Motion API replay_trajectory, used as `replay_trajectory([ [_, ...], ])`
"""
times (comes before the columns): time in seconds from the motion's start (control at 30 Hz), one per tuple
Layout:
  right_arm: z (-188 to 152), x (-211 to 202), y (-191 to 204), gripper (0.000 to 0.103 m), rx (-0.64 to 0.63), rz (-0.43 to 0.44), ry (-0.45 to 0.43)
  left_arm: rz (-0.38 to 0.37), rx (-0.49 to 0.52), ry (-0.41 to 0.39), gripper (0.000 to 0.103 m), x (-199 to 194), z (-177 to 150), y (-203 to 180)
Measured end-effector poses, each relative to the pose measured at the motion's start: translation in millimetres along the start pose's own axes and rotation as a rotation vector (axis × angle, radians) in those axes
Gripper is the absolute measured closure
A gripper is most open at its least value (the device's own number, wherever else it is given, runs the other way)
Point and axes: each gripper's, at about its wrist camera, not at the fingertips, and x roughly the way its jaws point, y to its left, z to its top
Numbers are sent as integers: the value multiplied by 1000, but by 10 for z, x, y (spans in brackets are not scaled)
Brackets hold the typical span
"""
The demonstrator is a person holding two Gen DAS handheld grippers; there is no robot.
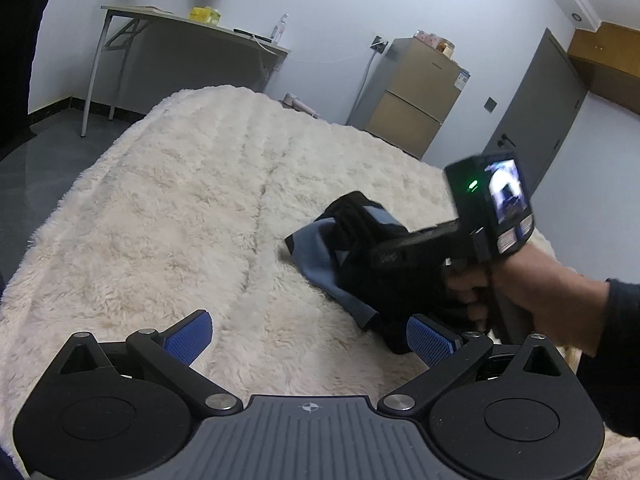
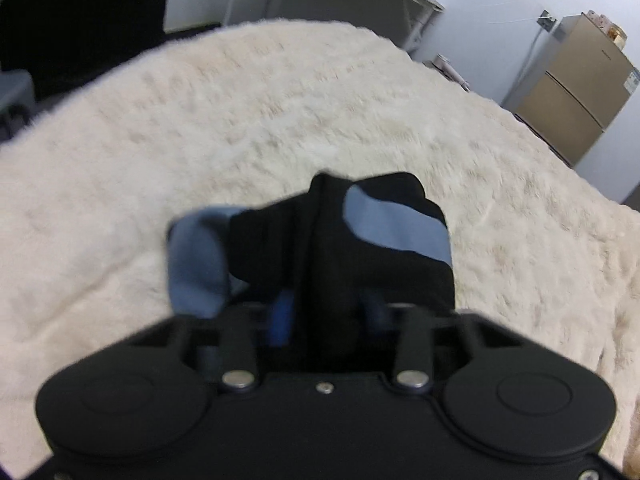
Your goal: Fold clothes
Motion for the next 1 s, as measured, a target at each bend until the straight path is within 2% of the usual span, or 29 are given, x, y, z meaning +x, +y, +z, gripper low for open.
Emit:
replay_trajectory([
  [0.03, 31, -63, -36, 95, 10, 9, -13, 3, 5, -4, 0, -7, 0, -7],
  [0.2, 202, -476, -204, 96, 46, 21, -106, 32, 17, -18, 0, -38, -8, -21],
  [0.37, 467, -1048, -276, 96, 57, 30, -279, 43, 6, -23, 0, -47, -12, -16],
  [0.5, 771, -1620, -321, 96, 35, 13, -476, 50, 8, -22, 0, -48, -12, -22],
  [0.63, 891, -1895, -485, 96, 80, -23, -576, 55, 5, -21, 0, -47, -10, -16],
  [0.7, 860, -1862, -577, 96, 113, -45, -565, 55, 1, -21, 0, -40, -7, -4],
  [0.77, 744, -1625, -711, 95, 143, -60, -485, 55, -2, -21, 0, -41, -7, -2],
  [0.83, 584, -1311, -802, 90, 141, -68, -370, 55, -2, -20, 0, -46, -10, -5],
  [0.93, 258, -781, -830, 76, 60, -146, -146, 55, 0, -18, 0, -51, -17, -14],
  [0.97, 146, -603, -836, 75, 30, -175, -70, 55, 0, -17, 0, -48, -18, -15],
  [1.0, 49, -520, -842, 75, 21, -193, -34, 55, 0, -17, 0, -44, -17, -16],
])
